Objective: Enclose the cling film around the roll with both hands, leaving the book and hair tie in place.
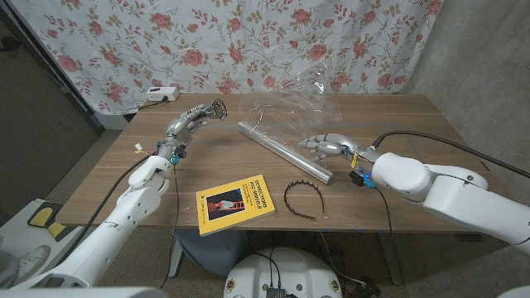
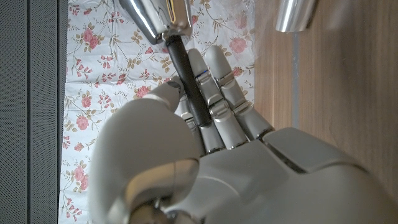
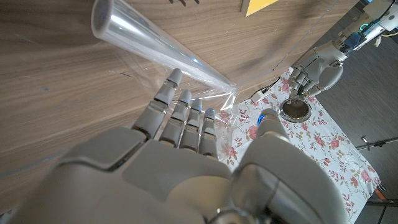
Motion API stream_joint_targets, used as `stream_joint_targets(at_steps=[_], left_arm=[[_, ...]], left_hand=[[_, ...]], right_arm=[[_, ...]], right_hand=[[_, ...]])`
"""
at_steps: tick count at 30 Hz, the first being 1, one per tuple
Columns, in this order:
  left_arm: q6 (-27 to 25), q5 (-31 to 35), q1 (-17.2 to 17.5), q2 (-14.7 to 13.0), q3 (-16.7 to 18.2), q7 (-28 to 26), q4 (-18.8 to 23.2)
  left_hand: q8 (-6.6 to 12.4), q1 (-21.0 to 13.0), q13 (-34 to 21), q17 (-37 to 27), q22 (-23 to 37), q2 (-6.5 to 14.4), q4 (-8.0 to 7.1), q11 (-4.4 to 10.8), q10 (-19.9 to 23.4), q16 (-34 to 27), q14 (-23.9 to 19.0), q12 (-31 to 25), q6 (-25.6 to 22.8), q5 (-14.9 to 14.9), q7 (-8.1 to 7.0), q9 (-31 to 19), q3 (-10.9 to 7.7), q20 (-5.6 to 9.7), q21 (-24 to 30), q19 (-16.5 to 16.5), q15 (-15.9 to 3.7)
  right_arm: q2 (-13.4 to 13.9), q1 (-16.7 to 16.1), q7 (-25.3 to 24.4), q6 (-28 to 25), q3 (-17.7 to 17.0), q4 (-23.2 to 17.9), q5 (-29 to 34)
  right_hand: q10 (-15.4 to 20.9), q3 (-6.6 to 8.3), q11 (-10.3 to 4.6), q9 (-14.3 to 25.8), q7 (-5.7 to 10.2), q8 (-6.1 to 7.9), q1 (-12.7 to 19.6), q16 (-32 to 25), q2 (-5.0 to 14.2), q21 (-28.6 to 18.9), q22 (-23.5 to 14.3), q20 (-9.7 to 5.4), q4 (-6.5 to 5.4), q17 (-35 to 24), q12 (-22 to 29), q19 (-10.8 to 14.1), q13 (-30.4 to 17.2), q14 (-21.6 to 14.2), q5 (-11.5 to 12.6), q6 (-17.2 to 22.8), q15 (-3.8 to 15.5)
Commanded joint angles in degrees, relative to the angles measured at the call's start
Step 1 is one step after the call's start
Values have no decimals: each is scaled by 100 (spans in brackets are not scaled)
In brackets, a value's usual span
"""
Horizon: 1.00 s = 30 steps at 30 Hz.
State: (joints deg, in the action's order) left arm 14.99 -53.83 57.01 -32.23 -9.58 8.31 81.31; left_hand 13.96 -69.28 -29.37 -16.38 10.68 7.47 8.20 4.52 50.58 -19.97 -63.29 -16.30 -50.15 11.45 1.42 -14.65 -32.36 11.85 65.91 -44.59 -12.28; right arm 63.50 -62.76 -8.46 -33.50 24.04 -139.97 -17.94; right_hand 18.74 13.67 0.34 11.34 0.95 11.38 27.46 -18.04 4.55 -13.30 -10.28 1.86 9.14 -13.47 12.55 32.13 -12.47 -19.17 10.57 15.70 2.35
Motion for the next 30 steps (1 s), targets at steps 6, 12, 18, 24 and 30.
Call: stream_joint_targets(at_steps=[6, 12, 18, 24, 30], left_arm=[[-62, -16, -92, 13, -25, 22, -102], [-54, 1, -146, 32, -45, 47, -164], [-145, -15, -90, 17, -22, -114, -101], [-167, -36, -81, 13, -20, -90, -106], [-159, -38, -77, 26, -19, -94, -112]], left_hand=[[-12, -52, -29, -37, -9, 27, 45, 7, 61, -21, -134, 5, -30, 19, -22, 8, -11, -2, 29, 44, -73], [-16, -58, -41, -47, -10, 20, 53, 1, 60, -19, -125, 6, -36, 20, -21, 10, -13, -4, 37, 49, -75], [-20, -58, -51, -56, -10, 20, 51, 1, 54, -21, -125, 9, -37, 20, -20, 12, -13, -7, 45, 51, -71], [-28, -56, -61, -61, -11, 18, 49, -1, 51, -18, -121, 12, -30, 19, -19, 14, -13, -7, 53, 57, -69], [-30, -60, -65, -63, -12, 18, 52, 7, 59, -16, -120, 12, -35, 19, -22, 16, -14, -6, 59, 60, -73]], right_arm=[[-224, 766, 55, -1014, 893, -210, 921], [-345, 1137, 142, -1617, 1370, -328, 1449], [-510, 1632, 389, -2335, 2004, -432, 2007], [-580, 1764, 491, -2470, 2141, -400, 2070], [-635, 2068, 617, -2864, 2493, -453, 2309]], right_hand=[[225, -44, 83, 19, -136, 45, 49, -82, -65, -57, -37, 14, -42, -41, 82, 201, -17, -154, -7, 65, 108], [290, -65, 124, 15, -336, 57, 91, -89, -105, -38, -36, 77, -33, -44, 89, 184, -16, -176, -2, 97, 88], [424, -130, 256, 7, -453, 64, 71, -103, -205, -20, -33, 200, -44, -35, 121, 177, -17, -245, -6, 126, 32], [410, -144, 256, 3, -457, 62, 100, -92, -247, -30, -31, 234, -28, -23, 106, 221, -16, -243, -1, 129, -7], [332, -176, 366, -1, -468, -2, 138, -38, -305, 2, -19, 341, -29, -7, 53, 203, -15, -152, 7, -36, -122]])
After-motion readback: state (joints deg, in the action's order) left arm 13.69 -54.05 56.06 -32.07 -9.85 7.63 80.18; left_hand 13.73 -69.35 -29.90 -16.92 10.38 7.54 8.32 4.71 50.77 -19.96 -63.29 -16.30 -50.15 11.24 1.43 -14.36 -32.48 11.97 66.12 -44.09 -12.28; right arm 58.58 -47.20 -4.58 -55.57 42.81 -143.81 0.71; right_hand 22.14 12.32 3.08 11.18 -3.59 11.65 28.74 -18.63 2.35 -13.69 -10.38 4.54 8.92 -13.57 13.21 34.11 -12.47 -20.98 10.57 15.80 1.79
